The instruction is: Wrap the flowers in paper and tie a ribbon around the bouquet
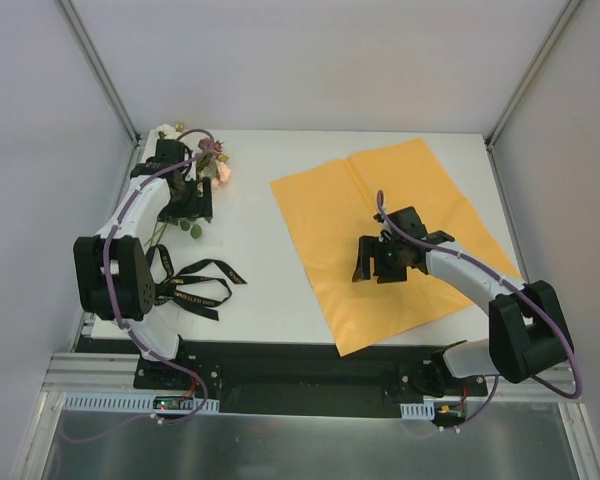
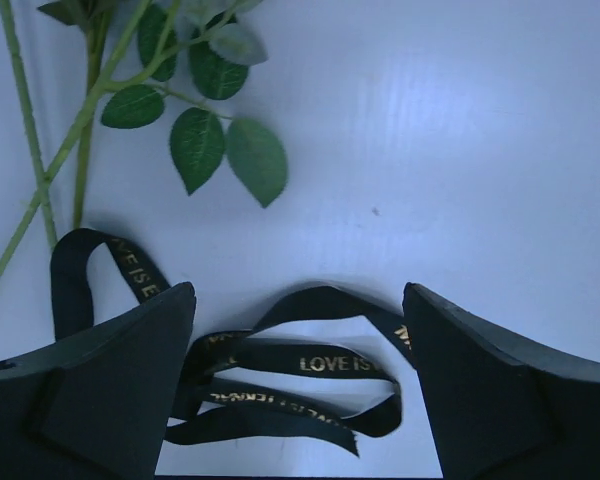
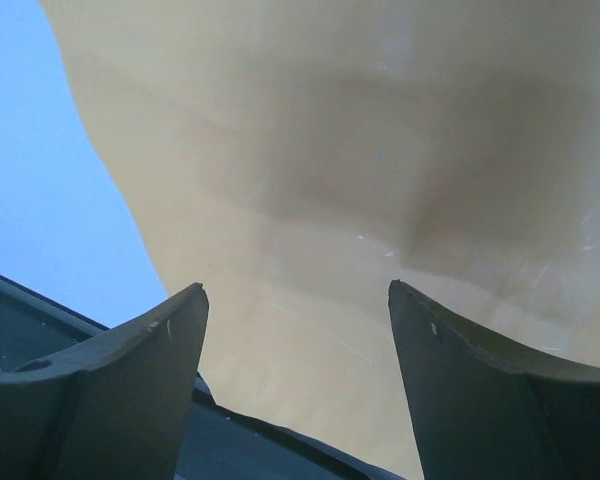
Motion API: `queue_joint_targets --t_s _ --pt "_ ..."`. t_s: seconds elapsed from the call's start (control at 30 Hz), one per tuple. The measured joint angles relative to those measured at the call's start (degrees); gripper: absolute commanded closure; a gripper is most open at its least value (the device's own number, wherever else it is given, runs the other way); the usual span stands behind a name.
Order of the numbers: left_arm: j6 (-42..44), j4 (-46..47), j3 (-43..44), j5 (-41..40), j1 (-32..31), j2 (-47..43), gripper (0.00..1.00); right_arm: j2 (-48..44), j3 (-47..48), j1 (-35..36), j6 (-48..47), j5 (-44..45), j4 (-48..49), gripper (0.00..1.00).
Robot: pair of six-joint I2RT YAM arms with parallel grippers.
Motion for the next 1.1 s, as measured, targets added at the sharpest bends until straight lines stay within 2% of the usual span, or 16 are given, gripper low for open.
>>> queue_joint_targets --t_s 0.07,0.13,0.2,0.33,0.43,0.5,0.73,0.87,0.97,1.0,1.07,1.1 --pt "3.1 -0.6 0.1 -3.5 1.7 4.0 0.19 -1.4 0.0 -0.1 -0.3 -0.1 -0.2 0.23" --pt "5.5 -1.0 0.2 -6.8 3.1 7.3 0.33 -4.1 0.0 -0.1 -0.6 -0.1 -0.4 0.23" --pt "7.0 -1.4 1.4 -7.9 5.6 10.8 0.43 -8.2 -0.1 -0.1 -1.0 -0.1 -0.8 0.23" --pt "7.0 -1.2 6.8 -6.6 11.3 15.9 0.45 -16.5 -1.4 -0.1 -1.7 -0.1 -1.8 0.22" --pt "6.9 -0.7 12.8 -6.4 13.7 18.9 0.39 -20.1 -2.3 -0.1 -2.1 0.0 -3.4 0.23" --pt "6.8 0.0 16.5 -6.5 13.9 20.7 0.38 -20.9 -2.4 -0.1 -2.3 0.1 -4.5 0.23" --pt "8.1 -0.2 26.3 -8.6 13.3 29.5 0.43 -21.8 -2.7 -0.1 -3.5 1.4 -6.9 0.22" --pt "8.6 -0.9 27.4 -9.8 13.4 33.8 0.55 -22.3 -3.0 -0.1 -3.9 1.6 -7.8 0.23" --pt "8.7 -1.3 28.3 -10.5 13.4 36.3 0.71 -22.3 -3.0 -0.2 -4.0 1.4 -7.7 0.23" --pt "8.7 -1.3 28.6 -10.7 13.4 36.9 0.79 -22.2 -3.0 -0.2 -4.0 1.4 -7.7 0.23" --pt "8.6 -1.3 28.9 -11.0 13.4 37.4 0.85 -22.0 -3.0 -0.2 -3.8 1.1 -7.6 0.23" --pt "8.6 -1.2 28.9 -11.2 13.4 37.4 0.96 -21.7 -3.0 -0.2 -3.7 0.9 -7.6 0.23"
